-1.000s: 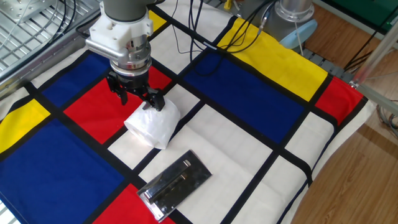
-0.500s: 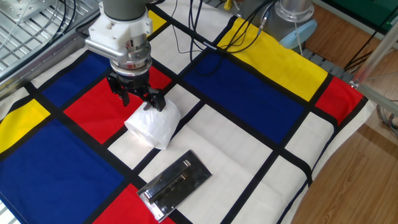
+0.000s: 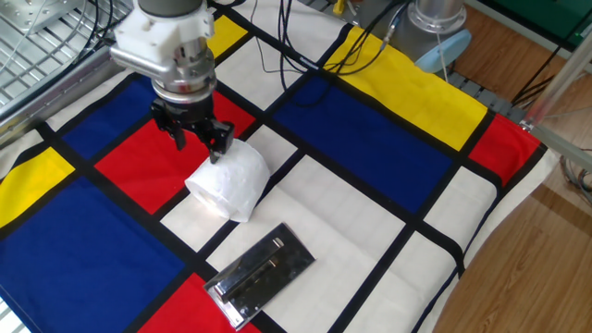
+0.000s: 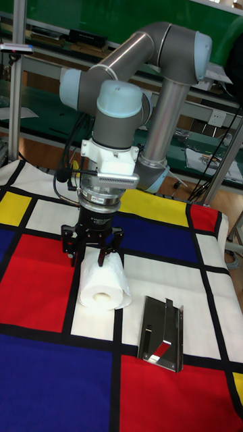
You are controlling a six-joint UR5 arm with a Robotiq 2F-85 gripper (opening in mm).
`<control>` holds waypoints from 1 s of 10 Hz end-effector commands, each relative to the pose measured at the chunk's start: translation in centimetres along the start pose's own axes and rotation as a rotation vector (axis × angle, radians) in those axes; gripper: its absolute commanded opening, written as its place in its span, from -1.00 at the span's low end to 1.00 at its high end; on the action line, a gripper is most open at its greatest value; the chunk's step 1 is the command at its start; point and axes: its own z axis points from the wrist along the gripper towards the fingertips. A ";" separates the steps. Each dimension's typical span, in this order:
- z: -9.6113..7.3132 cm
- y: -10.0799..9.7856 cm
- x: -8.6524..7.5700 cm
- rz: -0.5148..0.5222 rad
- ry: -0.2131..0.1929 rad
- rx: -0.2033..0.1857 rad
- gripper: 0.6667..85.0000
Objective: Put the toilet paper on its holder
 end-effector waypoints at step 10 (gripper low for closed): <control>-3.6 5.2 -5.1 0.034 -0.039 -0.053 1.00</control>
